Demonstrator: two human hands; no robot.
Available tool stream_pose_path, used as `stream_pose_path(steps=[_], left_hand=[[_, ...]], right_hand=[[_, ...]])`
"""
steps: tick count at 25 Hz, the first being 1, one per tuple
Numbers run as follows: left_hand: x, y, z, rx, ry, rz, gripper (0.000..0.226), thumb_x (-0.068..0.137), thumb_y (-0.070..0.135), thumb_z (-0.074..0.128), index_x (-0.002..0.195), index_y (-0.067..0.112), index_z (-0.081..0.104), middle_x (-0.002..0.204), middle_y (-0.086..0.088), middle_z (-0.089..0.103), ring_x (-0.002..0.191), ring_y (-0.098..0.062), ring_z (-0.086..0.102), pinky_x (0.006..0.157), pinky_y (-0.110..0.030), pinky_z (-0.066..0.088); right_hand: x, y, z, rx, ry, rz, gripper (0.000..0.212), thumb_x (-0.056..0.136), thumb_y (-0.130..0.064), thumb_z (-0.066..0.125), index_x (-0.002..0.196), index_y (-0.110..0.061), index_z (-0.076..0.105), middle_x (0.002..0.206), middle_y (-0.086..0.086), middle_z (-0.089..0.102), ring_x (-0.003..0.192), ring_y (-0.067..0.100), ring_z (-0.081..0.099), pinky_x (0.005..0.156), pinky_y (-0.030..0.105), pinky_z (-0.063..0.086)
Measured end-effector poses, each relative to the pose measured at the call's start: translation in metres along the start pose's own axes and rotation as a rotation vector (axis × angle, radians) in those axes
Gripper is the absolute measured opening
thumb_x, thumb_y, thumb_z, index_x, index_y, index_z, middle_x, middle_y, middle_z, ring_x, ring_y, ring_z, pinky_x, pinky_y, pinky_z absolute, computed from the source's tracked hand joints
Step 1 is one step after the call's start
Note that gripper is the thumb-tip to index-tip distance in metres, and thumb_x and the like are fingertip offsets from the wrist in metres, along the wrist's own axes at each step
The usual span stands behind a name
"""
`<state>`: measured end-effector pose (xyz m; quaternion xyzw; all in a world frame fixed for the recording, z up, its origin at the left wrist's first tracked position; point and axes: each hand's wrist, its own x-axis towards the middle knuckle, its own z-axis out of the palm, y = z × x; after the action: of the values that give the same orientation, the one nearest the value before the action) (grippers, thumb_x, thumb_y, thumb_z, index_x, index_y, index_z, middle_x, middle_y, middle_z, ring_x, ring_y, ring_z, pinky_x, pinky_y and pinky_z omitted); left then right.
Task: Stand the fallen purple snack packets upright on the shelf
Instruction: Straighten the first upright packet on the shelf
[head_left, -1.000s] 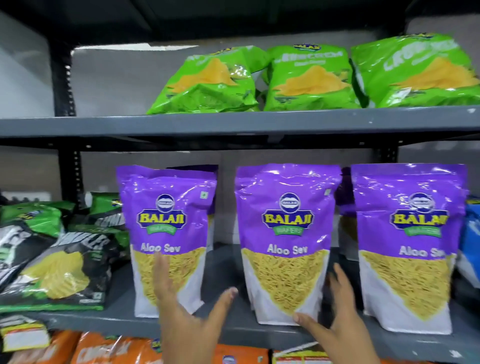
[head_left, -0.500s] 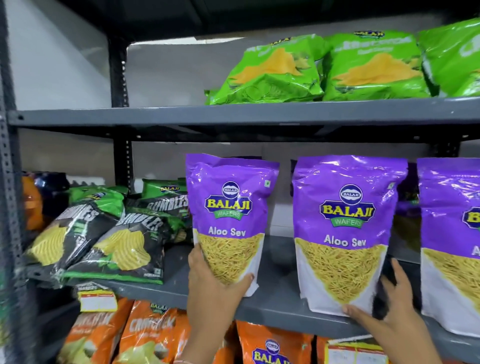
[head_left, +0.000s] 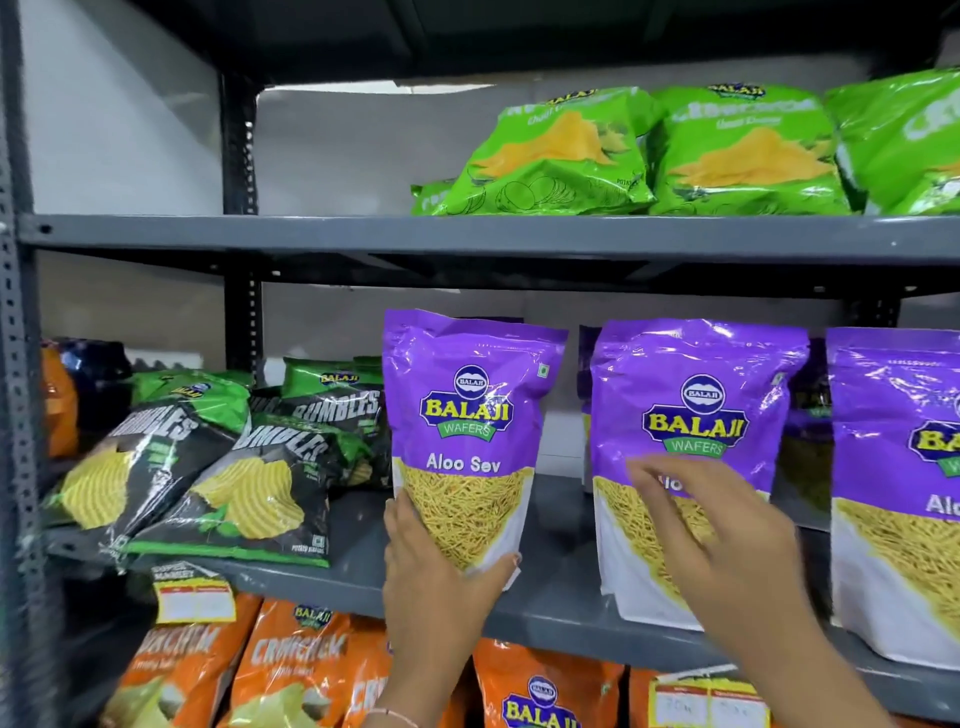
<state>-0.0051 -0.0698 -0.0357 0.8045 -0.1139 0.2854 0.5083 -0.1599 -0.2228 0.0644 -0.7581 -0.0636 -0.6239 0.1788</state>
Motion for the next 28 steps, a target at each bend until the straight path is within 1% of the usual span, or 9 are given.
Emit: stream_pose_path(steps=[2,3,5,7,10,12,18,25,28], left_hand=[[-0.002,0.0,0.002,0.04,0.003,-0.007,0.133,0.046,0.069,0.074,0.152,0.023,0.007,0.155,-0.012,0.03,0.134,-0.037,0.043,0.104,-0.049,0.045],[-0.002,0.0,0.002,0.045,0.004,-0.015,0.133,0.046,0.069,0.073,0.152,0.022,0.008,0.155,-0.011,0.03,0.134,-0.037,0.043,0.105,-0.048,0.044],[-0.002,0.001,0.001,0.057,-0.005,-0.036,0.133,0.045,0.068,0.073,0.152,0.023,0.007,0.154,-0.01,0.03,0.134,-0.036,0.042,0.106,-0.048,0.044],[0.0,0.001,0.0,0.083,-0.02,-0.042,0.134,0.044,0.067,0.073,0.152,0.024,0.006,0.152,-0.011,0.032,0.134,-0.036,0.043,0.105,-0.048,0.045],[-0.004,-0.003,0.0,0.145,-0.038,-0.026,0.135,0.046,0.069,0.072,0.153,0.022,0.003,0.152,-0.012,0.032,0.133,-0.036,0.044,0.104,-0.048,0.046],[-0.007,-0.006,0.0,0.169,-0.042,-0.018,0.135,0.049,0.072,0.069,0.154,0.02,0.002,0.153,-0.012,0.03,0.134,-0.035,0.043,0.104,-0.048,0.046],[-0.004,-0.006,0.0,0.193,-0.079,-0.042,0.131,0.048,0.072,0.067,0.151,0.021,0.004,0.148,-0.01,0.034,0.129,-0.031,0.047,0.101,-0.047,0.048],[-0.003,-0.008,0.003,0.197,-0.07,-0.039,0.13,0.051,0.071,0.069,0.152,0.019,0.007,0.154,-0.011,0.031,0.135,-0.033,0.043,0.105,-0.047,0.046],[-0.005,-0.01,0.003,0.165,-0.044,-0.022,0.136,0.053,0.071,0.074,0.154,0.015,0.003,0.163,-0.014,0.013,0.147,-0.035,0.025,0.115,-0.047,0.033]], right_hand=[[0.063,-0.02,0.022,-0.171,-0.246,-0.279,0.021,0.092,-0.021,0.056,0.103,-0.013,0.073,0.097,-0.001,0.076,0.092,0.024,0.068,0.081,0.042,0.051],[0.096,-0.025,0.035,-0.297,-0.37,-0.329,0.024,0.093,-0.018,0.054,0.109,-0.014,0.071,0.104,0.002,0.076,0.099,0.028,0.068,0.084,0.045,0.05],[0.151,-0.026,0.062,-0.621,-0.563,-0.339,0.027,0.094,-0.018,0.05,0.119,-0.015,0.062,0.116,0.006,0.071,0.111,0.031,0.064,0.089,0.044,0.047],[0.177,-0.022,0.077,-0.827,-0.711,-0.283,0.024,0.094,-0.017,0.05,0.116,-0.012,0.058,0.118,0.013,0.068,0.112,0.033,0.063,0.088,0.042,0.045],[0.189,-0.012,0.083,-0.817,-0.828,-0.139,0.023,0.092,-0.018,0.058,0.11,-0.005,0.062,0.116,0.02,0.066,0.105,0.038,0.064,0.077,0.039,0.045],[0.19,-0.007,0.083,-0.756,-0.845,-0.103,0.024,0.09,-0.023,0.063,0.104,-0.004,0.064,0.112,0.022,0.067,0.101,0.039,0.065,0.074,0.037,0.046],[0.187,0.006,0.088,-0.706,-0.649,-0.082,0.023,0.09,-0.034,0.061,0.106,-0.021,0.072,0.111,0.01,0.072,0.103,0.033,0.066,0.073,0.033,0.039],[0.178,0.004,0.092,-0.872,-0.553,-0.241,0.024,0.094,-0.034,0.055,0.103,-0.016,0.069,0.111,0.006,0.07,0.106,0.03,0.065,0.08,0.037,0.037],[0.169,-0.006,0.07,-0.833,-0.418,-0.327,0.036,0.096,-0.042,0.045,0.109,-0.014,0.064,0.111,0.006,0.068,0.108,0.029,0.062,0.089,0.043,0.041]])
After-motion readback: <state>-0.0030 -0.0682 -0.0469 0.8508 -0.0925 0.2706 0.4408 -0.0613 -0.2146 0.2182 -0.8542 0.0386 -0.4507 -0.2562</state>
